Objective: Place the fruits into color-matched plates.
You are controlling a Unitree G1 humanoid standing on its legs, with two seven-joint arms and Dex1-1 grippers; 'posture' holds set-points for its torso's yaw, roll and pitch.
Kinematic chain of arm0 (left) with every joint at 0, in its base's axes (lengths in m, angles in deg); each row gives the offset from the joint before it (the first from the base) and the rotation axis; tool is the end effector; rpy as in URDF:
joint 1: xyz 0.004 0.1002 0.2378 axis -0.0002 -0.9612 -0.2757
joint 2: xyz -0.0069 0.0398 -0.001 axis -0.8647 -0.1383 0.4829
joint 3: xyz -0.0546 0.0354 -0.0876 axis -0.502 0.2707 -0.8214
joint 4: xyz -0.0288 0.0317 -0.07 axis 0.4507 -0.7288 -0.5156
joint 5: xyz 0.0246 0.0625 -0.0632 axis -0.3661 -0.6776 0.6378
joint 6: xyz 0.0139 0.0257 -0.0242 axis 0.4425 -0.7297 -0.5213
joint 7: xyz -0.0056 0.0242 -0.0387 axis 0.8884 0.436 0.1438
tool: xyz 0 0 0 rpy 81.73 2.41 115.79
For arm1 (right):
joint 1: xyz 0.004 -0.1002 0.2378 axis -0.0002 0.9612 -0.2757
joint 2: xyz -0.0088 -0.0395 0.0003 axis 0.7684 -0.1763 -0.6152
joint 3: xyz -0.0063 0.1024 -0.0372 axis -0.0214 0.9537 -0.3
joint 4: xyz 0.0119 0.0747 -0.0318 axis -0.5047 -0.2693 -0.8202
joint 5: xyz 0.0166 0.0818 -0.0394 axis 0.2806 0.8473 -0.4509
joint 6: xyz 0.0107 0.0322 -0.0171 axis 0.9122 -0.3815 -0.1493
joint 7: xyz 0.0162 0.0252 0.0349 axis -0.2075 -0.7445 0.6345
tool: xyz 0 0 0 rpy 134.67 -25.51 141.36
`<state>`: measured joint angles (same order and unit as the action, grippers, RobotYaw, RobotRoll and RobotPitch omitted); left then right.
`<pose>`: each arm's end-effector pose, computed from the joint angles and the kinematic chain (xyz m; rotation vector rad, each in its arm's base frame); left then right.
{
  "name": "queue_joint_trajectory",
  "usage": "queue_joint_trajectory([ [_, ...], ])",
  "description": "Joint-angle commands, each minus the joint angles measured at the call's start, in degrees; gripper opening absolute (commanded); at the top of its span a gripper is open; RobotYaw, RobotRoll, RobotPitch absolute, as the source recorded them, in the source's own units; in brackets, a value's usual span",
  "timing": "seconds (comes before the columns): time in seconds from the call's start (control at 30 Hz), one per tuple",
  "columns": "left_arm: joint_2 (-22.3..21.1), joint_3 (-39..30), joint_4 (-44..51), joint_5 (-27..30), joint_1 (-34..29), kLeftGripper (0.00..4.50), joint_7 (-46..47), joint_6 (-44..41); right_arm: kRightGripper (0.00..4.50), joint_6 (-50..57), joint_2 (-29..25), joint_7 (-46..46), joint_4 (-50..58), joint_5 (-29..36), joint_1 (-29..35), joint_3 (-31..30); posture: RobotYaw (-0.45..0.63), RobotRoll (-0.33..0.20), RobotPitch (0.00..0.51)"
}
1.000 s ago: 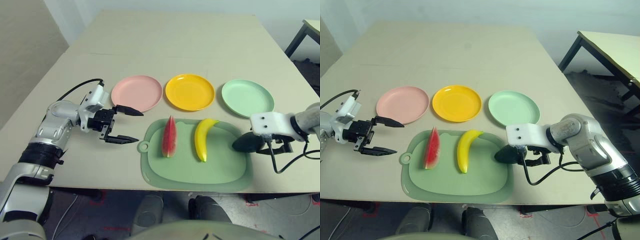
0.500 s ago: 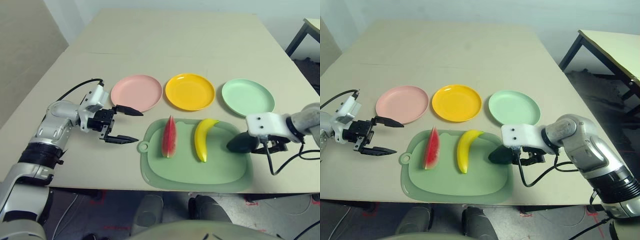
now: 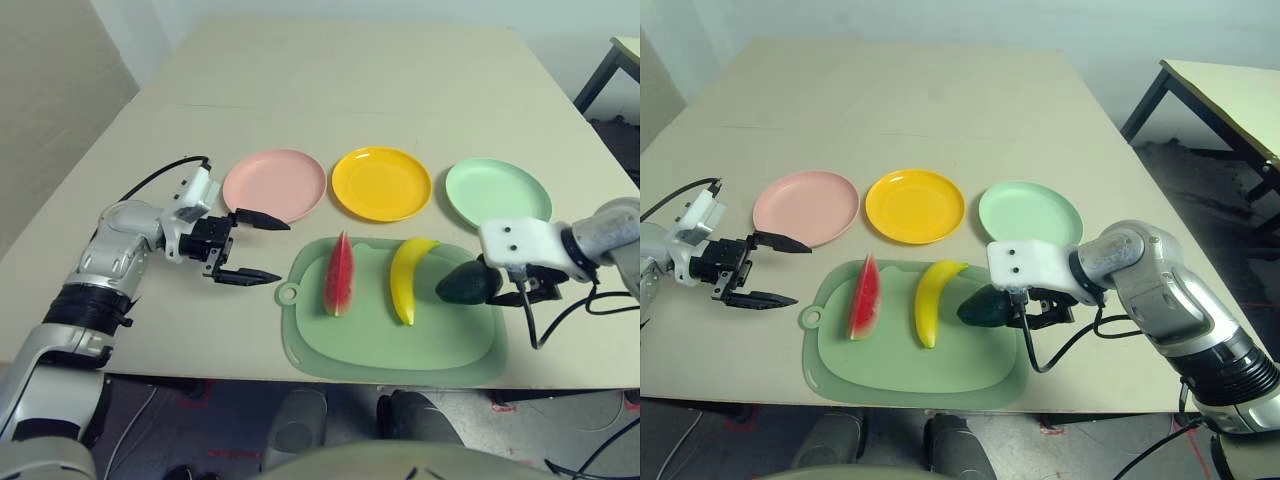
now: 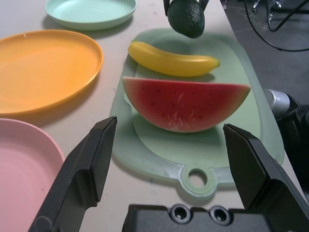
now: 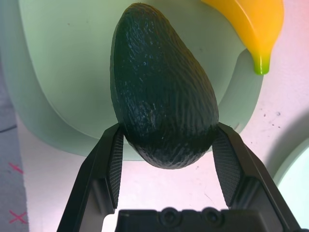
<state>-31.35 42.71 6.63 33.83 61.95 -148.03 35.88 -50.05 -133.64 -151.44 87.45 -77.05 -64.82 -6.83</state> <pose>0.2805 0.2967 0.1654 0.3661 0.0984 -1.5188 0.2365 -0.2407 0.2047 -1.0172 0.7021 1.3361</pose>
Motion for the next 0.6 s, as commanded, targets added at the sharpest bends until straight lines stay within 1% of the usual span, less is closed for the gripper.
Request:
queue_joint_trajectory([
  [0.03, 0.85, -1.62, -0.02, 0.08, 0.57, 4.50, -0.25, -1.55, 2.90, 2.31, -0.87, -1.02, 0.78, 1.91, -2.30, 0.77, 0.19, 0.000, 0.108],
  [0.13, 1.86, -3.48, -0.63, -1.13, 1.14, 4.50, 0.09, -2.34, 2.90, 3.47, -0.23, -1.40, -3.26, 2.33, -7.13, 0.88, 0.19, 0.000, 0.102],
  [0.2, 2.90, -4.99, -1.46, -2.58, 1.94, 4.50, 2.65, -2.94, 2.90, -0.60, 0.36, 0.08, -10.06, -0.47, -11.17, -0.19, 0.19, 0.000, 0.098],
  [0.4, 4.80, -5.77, -2.68, -7.95, 3.39, 4.50, 8.48, -4.97, 2.90, -14.44, 4.92, 7.63, -39.38, -10.25, -23.67, -3.80, 0.20, 0.000, 0.096],
  [0.53, 5.72, -6.74, -2.22, -9.42, 3.27, 4.50, 10.34, -5.33, 2.90, -24.49, 8.80, 15.52, -59.14, -16.48, -30.15, -5.80, 0.20, 0.000, 0.099],
  [0.6, 5.86, -7.06, -2.04, -10.05, 2.98, 4.50, 10.72, -5.19, 2.90, -30.15, 10.85, 19.30, -67.18, -18.67, -32.14, -6.65, 0.21, 0.000, 0.102],
])
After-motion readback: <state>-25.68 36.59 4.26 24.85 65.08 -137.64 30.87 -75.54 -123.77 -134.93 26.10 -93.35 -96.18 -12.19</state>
